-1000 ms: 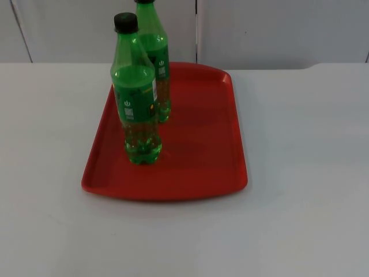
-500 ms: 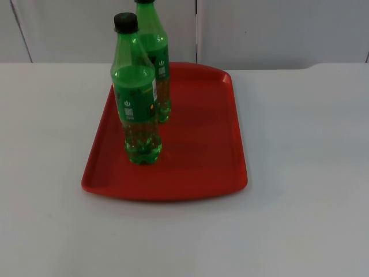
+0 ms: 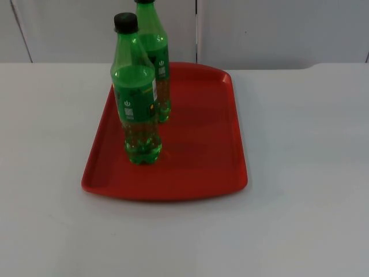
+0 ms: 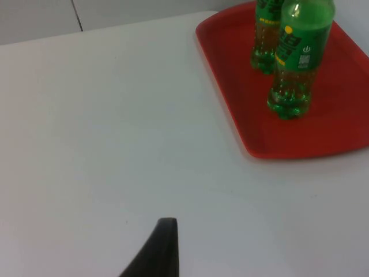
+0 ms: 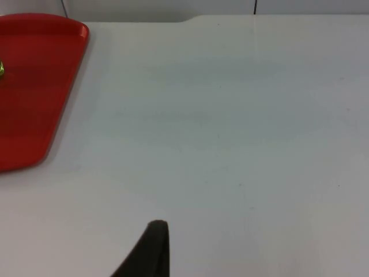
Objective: Place the bottle upright on the tray.
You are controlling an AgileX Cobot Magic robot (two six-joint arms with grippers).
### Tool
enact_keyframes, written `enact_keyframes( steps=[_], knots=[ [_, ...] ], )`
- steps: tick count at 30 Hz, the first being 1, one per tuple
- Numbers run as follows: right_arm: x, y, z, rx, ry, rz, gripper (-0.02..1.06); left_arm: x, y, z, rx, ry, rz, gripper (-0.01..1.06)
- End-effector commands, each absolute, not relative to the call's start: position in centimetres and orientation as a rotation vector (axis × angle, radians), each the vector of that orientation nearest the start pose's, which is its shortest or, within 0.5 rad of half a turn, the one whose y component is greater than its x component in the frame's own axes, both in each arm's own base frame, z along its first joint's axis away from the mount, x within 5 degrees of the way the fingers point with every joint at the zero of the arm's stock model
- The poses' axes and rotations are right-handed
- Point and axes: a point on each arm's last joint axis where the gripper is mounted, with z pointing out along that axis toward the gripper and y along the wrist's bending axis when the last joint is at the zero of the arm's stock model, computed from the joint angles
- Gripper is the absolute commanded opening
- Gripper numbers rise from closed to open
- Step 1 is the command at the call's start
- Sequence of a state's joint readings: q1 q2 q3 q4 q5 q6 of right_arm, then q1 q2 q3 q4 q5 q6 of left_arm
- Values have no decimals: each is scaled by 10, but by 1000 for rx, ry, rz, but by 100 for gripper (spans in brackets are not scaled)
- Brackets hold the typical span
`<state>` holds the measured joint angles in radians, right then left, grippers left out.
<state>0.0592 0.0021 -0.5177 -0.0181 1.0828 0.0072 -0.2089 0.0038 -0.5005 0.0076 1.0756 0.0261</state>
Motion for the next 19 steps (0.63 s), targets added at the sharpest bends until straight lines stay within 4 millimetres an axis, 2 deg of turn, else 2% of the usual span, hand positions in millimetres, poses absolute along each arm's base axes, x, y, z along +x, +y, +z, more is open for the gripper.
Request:
enact_keyframes(
  steps=[1,7,19],
  knots=[
    [-7,-2,280,-44,2044,21,105,-5,2,275,235,2049,-97,105],
    [-7,-2,280,-44,2044,21,105,-5,2,275,232,2049,-95,105],
    [-7,-2,280,-44,2044,21,105,-5,2,275,42,2061,22,105]
  ],
)
